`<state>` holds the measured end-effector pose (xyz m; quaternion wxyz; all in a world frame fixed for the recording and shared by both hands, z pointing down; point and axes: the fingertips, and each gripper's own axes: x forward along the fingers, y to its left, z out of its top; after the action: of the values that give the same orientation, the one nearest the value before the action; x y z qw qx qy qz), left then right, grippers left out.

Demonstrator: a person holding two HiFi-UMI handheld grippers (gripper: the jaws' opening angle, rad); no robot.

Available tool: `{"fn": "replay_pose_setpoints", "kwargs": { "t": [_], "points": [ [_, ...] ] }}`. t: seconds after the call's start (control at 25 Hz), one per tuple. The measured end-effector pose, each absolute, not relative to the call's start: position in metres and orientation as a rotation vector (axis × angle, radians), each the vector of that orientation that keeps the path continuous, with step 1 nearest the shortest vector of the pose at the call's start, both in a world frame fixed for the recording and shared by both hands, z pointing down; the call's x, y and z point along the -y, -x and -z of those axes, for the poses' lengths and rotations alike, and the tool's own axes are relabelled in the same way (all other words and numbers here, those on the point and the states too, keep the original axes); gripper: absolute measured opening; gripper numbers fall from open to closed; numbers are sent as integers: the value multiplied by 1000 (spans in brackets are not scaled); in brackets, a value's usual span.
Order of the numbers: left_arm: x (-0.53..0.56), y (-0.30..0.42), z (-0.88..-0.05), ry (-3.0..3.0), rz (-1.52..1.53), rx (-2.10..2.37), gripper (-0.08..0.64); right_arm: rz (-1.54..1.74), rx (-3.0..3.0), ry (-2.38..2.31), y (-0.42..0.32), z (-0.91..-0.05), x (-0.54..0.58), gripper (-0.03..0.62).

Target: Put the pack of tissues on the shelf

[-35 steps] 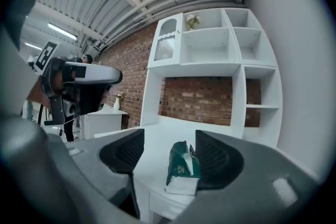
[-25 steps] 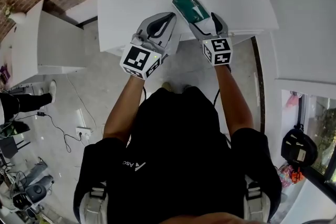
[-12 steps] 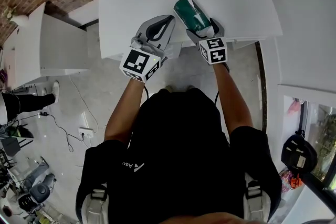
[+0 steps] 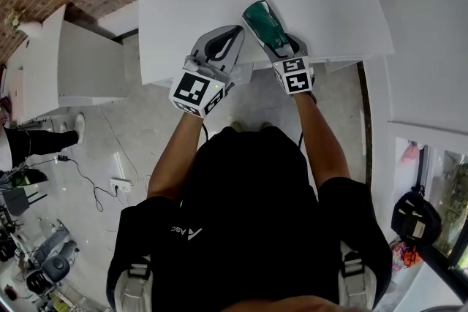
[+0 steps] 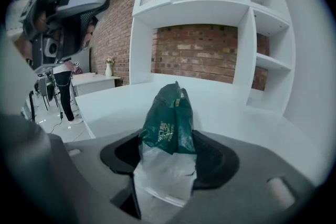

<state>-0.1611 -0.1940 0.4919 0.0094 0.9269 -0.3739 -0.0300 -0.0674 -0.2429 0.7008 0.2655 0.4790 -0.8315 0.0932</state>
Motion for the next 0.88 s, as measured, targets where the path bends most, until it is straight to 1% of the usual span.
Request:
{"fn": "replay_pose_setpoints", "kwargs": {
  "t": [0.16, 0.28, 0.6, 0.88],
  "points": [
    [190, 159, -488, -2902, 93, 1156, 2, -241, 2259, -1308, 67, -693, 242, 231],
    [188, 158, -484, -2910, 97, 1144, 2, -229, 2266, -1354, 63, -679, 242, 221],
    [184, 145, -459, -2948, 135, 1092, 2, -188, 2285, -1495, 42, -606, 232, 219],
    [174, 109, -432, -2990, 193, 1014, 2, -115, 2298, -1579, 4, -532, 212, 219]
  ]
}}
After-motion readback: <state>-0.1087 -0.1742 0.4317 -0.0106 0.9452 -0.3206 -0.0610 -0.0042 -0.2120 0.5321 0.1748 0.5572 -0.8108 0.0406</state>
